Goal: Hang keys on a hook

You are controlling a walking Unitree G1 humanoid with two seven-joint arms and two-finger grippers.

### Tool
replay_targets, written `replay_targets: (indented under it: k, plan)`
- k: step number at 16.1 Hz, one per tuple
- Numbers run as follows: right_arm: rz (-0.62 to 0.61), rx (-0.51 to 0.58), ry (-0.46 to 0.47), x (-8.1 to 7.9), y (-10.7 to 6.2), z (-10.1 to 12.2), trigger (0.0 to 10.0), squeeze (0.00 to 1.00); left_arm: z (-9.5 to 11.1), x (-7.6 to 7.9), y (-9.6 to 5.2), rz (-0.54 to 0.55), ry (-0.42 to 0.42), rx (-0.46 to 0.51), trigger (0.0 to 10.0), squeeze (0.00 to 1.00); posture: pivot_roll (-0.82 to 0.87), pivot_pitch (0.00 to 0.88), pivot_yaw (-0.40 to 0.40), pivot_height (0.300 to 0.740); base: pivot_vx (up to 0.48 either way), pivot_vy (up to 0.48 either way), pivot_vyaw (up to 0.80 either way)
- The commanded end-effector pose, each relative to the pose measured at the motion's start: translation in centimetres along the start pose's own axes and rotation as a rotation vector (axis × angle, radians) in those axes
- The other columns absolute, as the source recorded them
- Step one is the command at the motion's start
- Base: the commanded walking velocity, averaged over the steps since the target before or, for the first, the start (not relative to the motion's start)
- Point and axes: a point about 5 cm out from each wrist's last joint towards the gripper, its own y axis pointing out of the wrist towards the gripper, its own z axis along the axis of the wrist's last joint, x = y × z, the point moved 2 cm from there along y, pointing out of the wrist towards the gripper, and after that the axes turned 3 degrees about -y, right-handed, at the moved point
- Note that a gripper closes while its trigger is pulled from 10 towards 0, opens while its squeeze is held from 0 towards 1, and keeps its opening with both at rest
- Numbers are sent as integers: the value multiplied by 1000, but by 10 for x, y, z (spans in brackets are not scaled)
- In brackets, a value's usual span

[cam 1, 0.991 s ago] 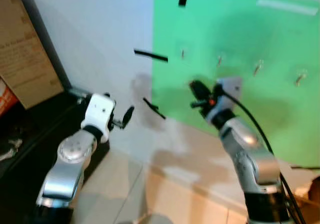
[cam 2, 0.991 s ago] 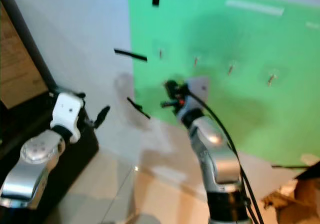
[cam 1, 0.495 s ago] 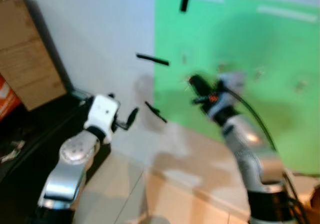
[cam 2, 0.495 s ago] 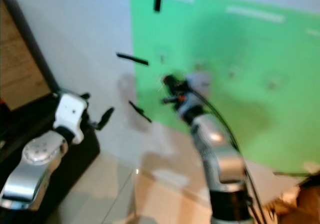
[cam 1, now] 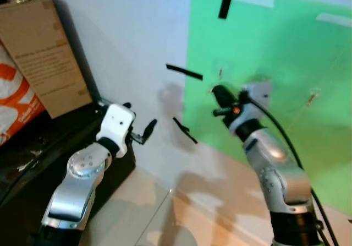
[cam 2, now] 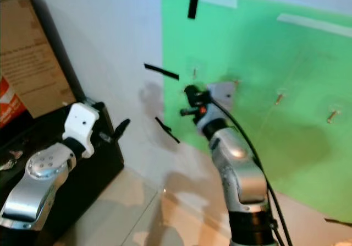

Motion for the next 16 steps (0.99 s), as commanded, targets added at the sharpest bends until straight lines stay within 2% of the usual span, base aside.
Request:
replay_targets:
  k: [1,4,5,9,13,16]
  plan:
    - [27,12,7,-8,2,4,10000,0,2,-2,-2,-18,15,3,10000,0,-6,0,14,740,0,0,0]
    - [11,13,11,-5,1,5,10000,0,5,7,-3,-108,2,15,10000,0,-10,0,16,740,0,0,0]
    - [4,16,17,-4,2,6,10000,0,9,13,-5,-179,-21,34,10000,0,-8,0,13,740,0,0,0]
    - [20,-3,4,-6,6,6,10000,0,15,24,-13,-329,-57,49,10000,0,-6,0,14,740,0,0,0]
    - [17,-21,-10,-6,10,7,10000,0,16,28,-16,-375,-67,51,10000,0,-6,0,14,740,0,0,0]
    - [-44,-14,46,0,15,10,10000,0,19,32,-17,-408,-87,60,10000,0,-8,0,15,740,0,0,0]
